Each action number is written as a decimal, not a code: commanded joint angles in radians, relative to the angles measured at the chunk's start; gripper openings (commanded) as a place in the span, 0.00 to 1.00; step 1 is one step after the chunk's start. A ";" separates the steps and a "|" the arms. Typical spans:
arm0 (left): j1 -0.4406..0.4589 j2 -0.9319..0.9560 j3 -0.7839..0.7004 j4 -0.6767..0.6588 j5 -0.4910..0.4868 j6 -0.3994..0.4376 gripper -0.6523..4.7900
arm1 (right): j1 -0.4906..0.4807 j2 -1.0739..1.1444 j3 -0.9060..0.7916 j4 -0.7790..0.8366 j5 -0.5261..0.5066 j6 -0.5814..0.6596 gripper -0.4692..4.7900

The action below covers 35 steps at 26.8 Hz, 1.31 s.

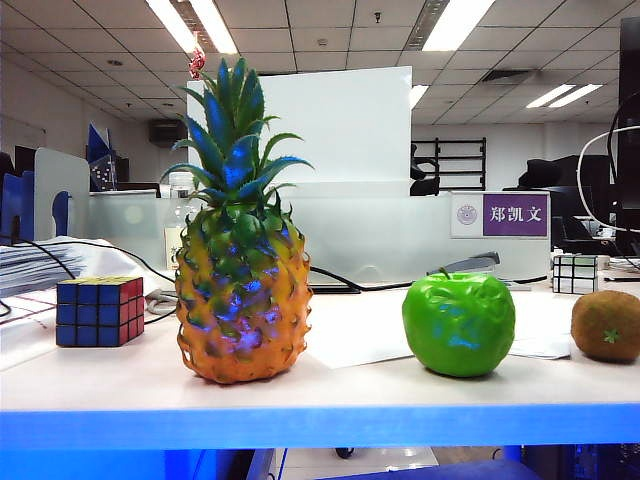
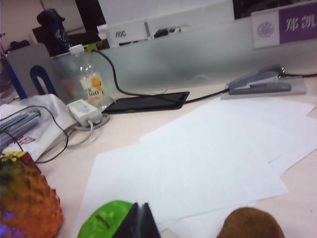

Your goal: Arrange all the fruits from large to small from left to right in a row.

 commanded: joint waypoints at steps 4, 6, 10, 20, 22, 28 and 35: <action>-0.074 -0.002 0.006 0.006 0.000 -0.027 0.11 | 0.001 0.000 0.003 -0.027 -0.003 0.004 0.08; -0.074 -0.002 0.006 0.006 0.000 -0.027 0.11 | 0.001 0.000 0.003 -0.027 -0.003 0.004 0.08; -0.074 -0.002 0.006 0.005 0.000 -0.027 0.11 | 0.001 0.000 0.003 -0.027 -0.003 0.004 0.08; -0.074 -0.002 0.006 0.005 0.001 -0.027 0.11 | 0.001 0.000 0.003 -0.028 -0.003 0.004 0.08; -0.074 -0.002 0.006 0.005 0.001 -0.027 0.11 | 0.001 0.000 0.003 -0.028 -0.003 0.004 0.08; -0.075 -0.002 0.006 0.005 0.001 -0.027 0.11 | 0.001 0.000 0.003 -0.028 -0.003 0.004 0.08; -0.041 -0.003 0.006 0.021 -0.033 0.005 0.11 | 0.001 0.000 0.003 -0.028 -0.003 0.004 0.08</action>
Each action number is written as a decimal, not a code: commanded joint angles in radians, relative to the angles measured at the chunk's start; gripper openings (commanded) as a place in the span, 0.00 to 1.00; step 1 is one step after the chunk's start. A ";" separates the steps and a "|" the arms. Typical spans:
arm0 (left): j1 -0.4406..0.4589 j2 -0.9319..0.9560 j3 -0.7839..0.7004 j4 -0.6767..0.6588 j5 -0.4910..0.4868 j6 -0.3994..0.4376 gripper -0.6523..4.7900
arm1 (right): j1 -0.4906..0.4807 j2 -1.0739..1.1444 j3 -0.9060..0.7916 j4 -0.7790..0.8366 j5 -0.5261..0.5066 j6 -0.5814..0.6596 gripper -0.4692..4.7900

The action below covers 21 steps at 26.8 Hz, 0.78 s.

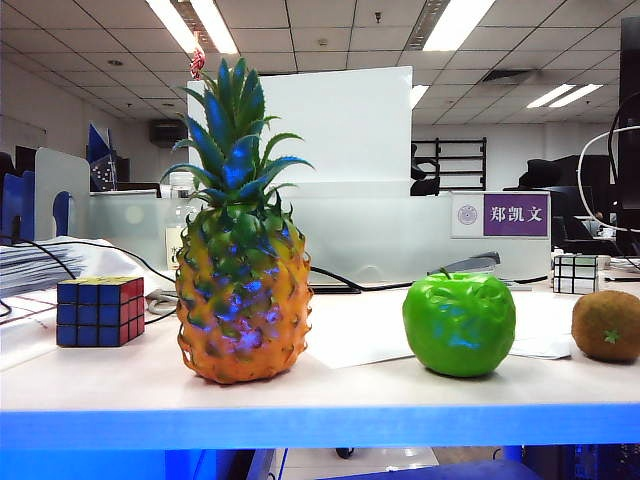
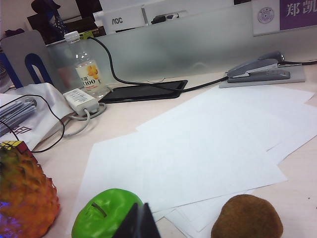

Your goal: Arrange all the fruits from large to small from left to right in a row.

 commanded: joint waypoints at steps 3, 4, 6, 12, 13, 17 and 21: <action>0.062 -0.003 0.006 0.066 -0.018 0.045 0.11 | 0.001 0.000 0.003 0.010 -0.003 0.003 0.08; 0.081 -0.003 0.006 0.103 -0.017 0.066 0.11 | 0.001 0.000 0.003 0.010 -0.003 0.003 0.08; 0.142 -0.002 0.005 0.221 -0.015 0.137 0.11 | 0.001 0.000 0.003 0.010 -0.003 0.003 0.08; 0.446 -0.002 0.005 0.607 0.353 0.452 0.11 | 0.001 0.000 0.003 0.010 -0.003 0.003 0.08; 0.524 -0.002 0.005 0.657 0.477 0.505 0.11 | 0.001 0.000 0.003 0.010 -0.003 0.003 0.08; 0.810 -0.002 0.005 0.756 0.850 0.583 0.11 | 0.001 0.000 0.003 0.011 -0.003 0.003 0.08; 1.067 0.001 0.005 0.793 1.014 0.527 0.11 | 0.001 0.000 0.003 0.010 -0.003 0.003 0.08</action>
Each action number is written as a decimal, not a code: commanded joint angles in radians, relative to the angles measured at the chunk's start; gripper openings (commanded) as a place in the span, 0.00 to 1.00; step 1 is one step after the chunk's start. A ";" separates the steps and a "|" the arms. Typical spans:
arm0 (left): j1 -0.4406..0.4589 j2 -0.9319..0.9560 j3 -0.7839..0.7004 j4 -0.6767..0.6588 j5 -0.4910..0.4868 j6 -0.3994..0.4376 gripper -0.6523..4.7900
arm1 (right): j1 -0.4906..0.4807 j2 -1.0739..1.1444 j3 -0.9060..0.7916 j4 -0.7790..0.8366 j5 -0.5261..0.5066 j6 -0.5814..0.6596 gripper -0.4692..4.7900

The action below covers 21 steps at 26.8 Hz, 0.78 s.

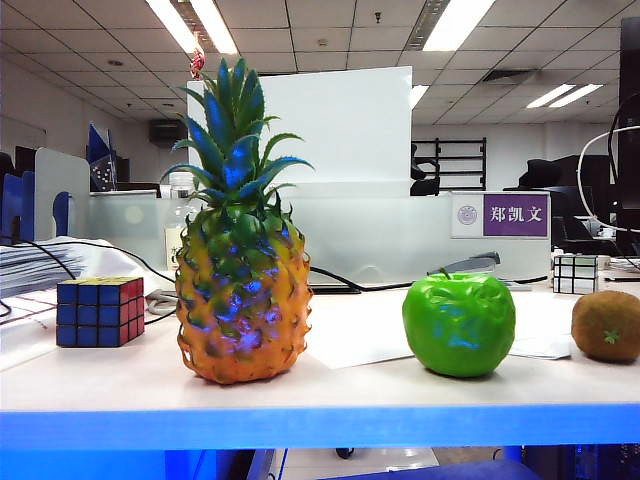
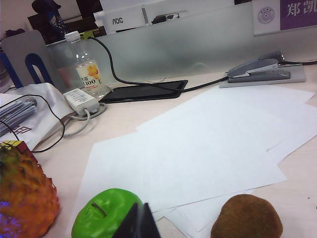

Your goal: Arrange all the fruits from large to small from left to right in a row.

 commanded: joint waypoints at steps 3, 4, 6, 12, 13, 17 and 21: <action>0.306 0.002 0.003 0.032 0.263 -0.110 0.11 | 0.001 0.000 0.003 0.010 -0.002 0.004 0.08; 0.367 0.002 0.002 0.031 0.311 -0.129 0.11 | 0.001 0.000 0.003 0.010 -0.002 0.004 0.08; 0.468 0.002 -0.001 0.015 0.386 -0.152 0.11 | 0.001 0.000 0.003 0.010 -0.002 0.004 0.08; 0.704 0.002 -0.023 -0.076 0.480 -0.219 0.11 | 0.001 0.000 0.003 0.010 -0.002 0.004 0.08; 0.736 0.002 -0.037 -0.075 0.486 -0.234 0.11 | 0.001 0.000 0.003 0.010 -0.002 0.004 0.08; 0.850 0.002 -0.133 -0.050 0.560 -0.243 0.11 | 0.001 0.000 0.003 0.010 -0.002 0.004 0.08; 0.908 0.002 -0.281 0.057 0.605 -0.257 0.11 | 0.001 0.000 0.003 0.010 -0.002 0.004 0.08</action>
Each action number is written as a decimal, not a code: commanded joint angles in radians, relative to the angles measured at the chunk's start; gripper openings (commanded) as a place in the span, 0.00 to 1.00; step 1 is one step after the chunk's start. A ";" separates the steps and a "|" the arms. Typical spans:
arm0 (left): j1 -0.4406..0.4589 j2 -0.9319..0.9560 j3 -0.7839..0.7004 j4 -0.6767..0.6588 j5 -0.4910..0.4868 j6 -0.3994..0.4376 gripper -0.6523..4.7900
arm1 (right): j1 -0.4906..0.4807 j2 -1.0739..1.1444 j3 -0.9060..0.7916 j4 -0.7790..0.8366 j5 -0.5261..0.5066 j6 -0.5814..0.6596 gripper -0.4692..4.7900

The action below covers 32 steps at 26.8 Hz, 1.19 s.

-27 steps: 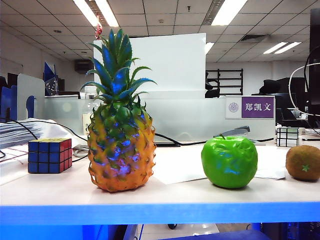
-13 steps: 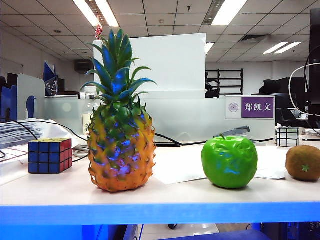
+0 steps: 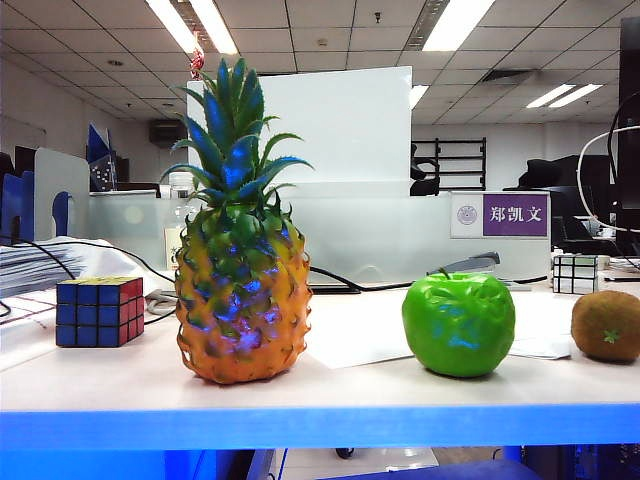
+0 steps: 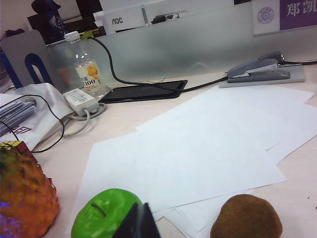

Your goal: Arrange all the fruits from large to small from left to right in a row.

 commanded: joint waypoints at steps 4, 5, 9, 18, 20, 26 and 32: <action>0.027 0.001 -0.228 0.261 0.034 -0.051 0.11 | 0.000 0.000 0.003 0.010 -0.002 0.003 0.08; 0.027 0.001 -0.255 0.296 0.033 -0.058 0.11 | 0.001 0.000 0.003 0.010 -0.002 0.003 0.08; 0.027 0.000 -0.348 0.405 -0.005 -0.063 0.11 | 0.001 0.000 0.003 0.010 -0.002 0.003 0.08; 0.027 -0.003 -0.464 0.465 -0.172 -0.061 0.11 | 0.001 0.000 0.003 0.010 -0.002 0.003 0.08; 0.026 -0.004 -0.478 0.470 -0.188 -0.061 0.11 | 0.001 0.000 0.003 0.010 -0.002 0.003 0.08; 0.023 -0.004 -0.524 0.503 -0.195 -0.068 0.11 | 0.001 0.000 0.003 0.010 -0.002 0.003 0.08; -0.006 -0.004 -0.527 0.507 -0.234 -0.064 0.11 | 0.001 0.000 0.003 0.010 -0.002 0.003 0.08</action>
